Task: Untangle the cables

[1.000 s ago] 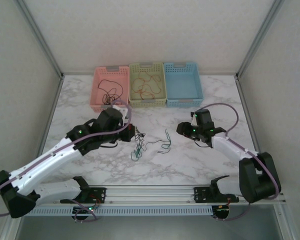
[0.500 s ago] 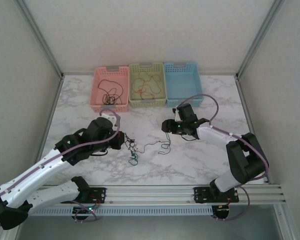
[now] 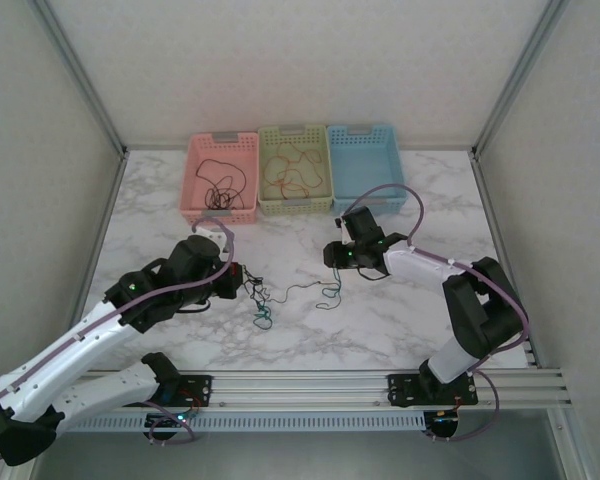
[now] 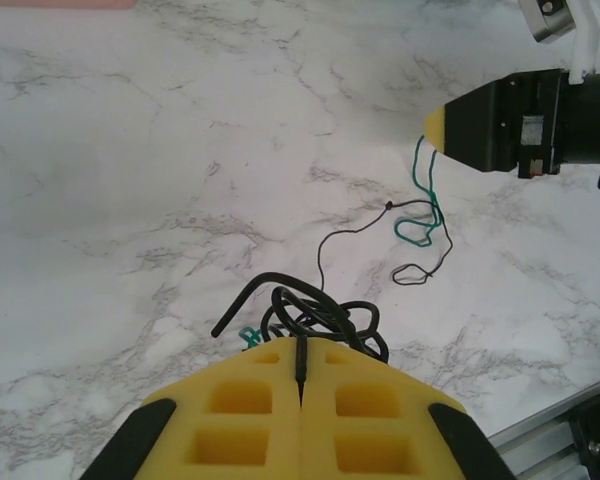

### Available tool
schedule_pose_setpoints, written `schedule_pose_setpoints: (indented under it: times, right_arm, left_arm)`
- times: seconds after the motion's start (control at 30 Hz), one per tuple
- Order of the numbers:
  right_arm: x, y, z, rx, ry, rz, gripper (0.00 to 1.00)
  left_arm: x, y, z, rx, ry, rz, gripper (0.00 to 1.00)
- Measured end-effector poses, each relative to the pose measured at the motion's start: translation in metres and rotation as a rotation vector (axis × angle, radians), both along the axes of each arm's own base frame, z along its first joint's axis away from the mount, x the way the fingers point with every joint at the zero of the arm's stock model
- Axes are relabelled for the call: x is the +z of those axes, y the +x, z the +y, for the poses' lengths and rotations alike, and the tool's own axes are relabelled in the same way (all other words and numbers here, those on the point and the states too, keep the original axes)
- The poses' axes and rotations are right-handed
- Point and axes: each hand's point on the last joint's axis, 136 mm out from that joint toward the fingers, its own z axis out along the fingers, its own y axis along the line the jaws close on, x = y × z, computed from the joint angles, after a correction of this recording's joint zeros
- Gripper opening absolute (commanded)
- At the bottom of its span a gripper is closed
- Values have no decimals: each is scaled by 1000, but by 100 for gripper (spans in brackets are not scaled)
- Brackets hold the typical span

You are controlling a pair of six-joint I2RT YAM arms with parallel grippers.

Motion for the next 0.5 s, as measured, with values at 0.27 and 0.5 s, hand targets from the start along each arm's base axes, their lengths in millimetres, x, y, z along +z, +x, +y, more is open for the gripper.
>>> schedule_pose_setpoints:
  times: [0.27,0.5]
  right_arm:
    - [14,5,-12,-32,-44,-58,0]
    - [91,45,-60,-224,-49,-229,0]
  left_arm:
    - [-1,4,12,46,37,-15,0]
    - [36,2,70,223,124,-124,0]
